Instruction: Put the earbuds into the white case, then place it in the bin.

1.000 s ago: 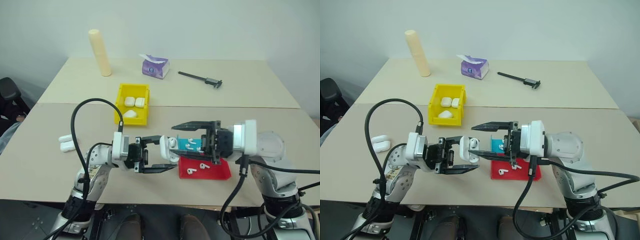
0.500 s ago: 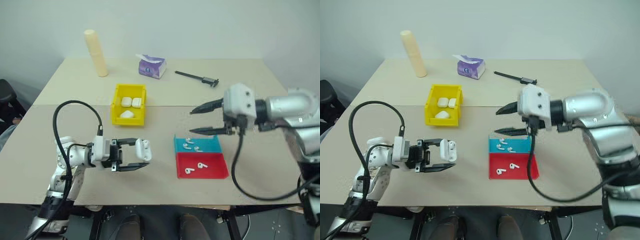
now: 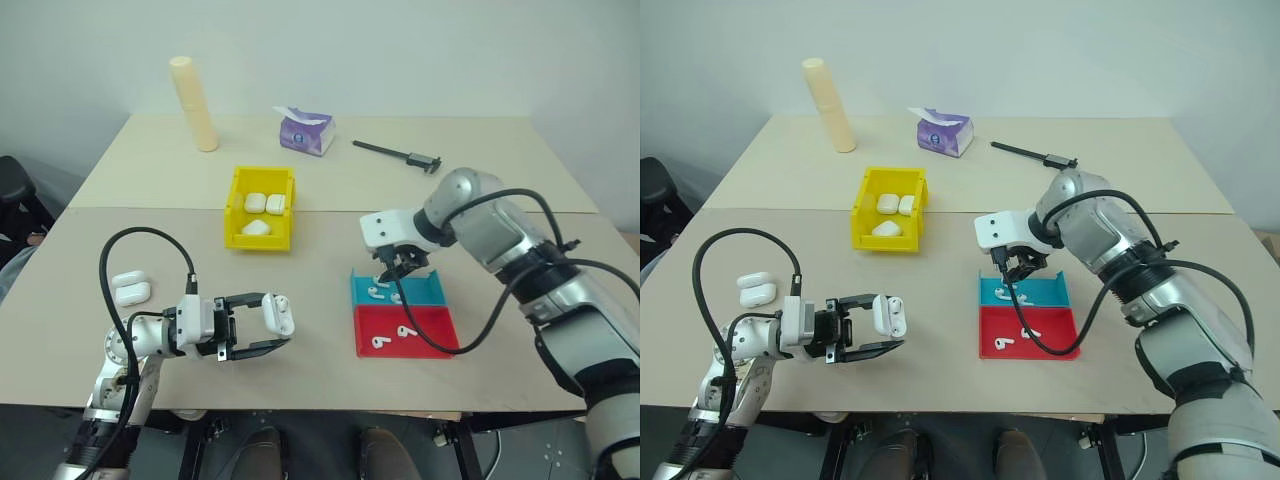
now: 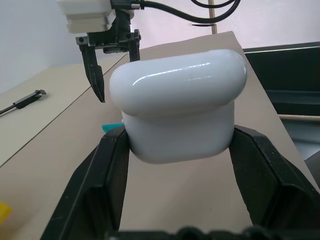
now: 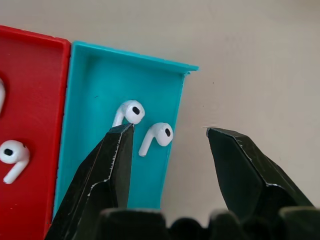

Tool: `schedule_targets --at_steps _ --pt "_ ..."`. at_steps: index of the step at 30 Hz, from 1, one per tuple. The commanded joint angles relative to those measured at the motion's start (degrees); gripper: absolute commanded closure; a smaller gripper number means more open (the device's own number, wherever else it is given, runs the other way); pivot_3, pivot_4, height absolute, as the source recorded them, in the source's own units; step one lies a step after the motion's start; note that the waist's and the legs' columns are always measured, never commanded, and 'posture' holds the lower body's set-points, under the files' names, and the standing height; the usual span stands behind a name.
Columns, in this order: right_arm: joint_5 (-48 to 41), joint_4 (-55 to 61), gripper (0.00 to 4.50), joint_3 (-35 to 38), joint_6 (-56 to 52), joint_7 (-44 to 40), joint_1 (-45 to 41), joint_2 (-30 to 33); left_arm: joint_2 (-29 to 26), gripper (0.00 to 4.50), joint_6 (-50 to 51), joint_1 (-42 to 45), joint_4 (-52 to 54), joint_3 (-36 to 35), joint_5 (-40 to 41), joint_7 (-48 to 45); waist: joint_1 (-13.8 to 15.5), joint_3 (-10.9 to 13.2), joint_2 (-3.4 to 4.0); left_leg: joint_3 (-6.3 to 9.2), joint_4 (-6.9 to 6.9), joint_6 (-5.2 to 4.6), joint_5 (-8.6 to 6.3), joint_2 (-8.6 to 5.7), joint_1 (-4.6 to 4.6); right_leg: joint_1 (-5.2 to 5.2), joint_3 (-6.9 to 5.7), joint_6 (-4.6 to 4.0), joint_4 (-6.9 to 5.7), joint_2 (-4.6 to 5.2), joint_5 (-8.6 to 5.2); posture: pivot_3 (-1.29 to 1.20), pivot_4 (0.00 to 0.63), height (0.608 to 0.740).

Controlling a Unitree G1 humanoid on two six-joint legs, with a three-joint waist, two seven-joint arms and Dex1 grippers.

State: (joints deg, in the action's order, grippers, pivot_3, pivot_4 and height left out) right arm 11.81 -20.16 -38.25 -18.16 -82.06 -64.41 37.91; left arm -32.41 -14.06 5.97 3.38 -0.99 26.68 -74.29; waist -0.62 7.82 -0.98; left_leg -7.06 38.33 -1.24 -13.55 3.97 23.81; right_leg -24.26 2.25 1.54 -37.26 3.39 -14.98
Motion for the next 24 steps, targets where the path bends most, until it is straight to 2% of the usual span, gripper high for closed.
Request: schedule_targets --at_steps 1,24 --pt "2.5 -1.9 1.69 0.4 1.1 -0.5 -1.4 -0.9 0.0 1.75 -1.6 -0.6 2.3 0.0 -0.4 0.8 0.0 0.0 0.00 0.00 0.00 0.00 0.00 0.00 0.00 0.00 0.00 0.00 -0.01 0.00 0.00 0.00 0.150 0.740" --pt "8.4 -8.0 1.69 1.4 4.0 2.0 1.7 -6.1 0.0 1.75 -2.7 -1.3 2.5 0.6 -2.1 2.3 -0.2 0.0 0.01 -0.02 0.00 0.04 0.03 0.01 -0.04 -0.04 0.01 -0.02 -0.18 -0.02 -0.01 0.00 0.150 0.740"
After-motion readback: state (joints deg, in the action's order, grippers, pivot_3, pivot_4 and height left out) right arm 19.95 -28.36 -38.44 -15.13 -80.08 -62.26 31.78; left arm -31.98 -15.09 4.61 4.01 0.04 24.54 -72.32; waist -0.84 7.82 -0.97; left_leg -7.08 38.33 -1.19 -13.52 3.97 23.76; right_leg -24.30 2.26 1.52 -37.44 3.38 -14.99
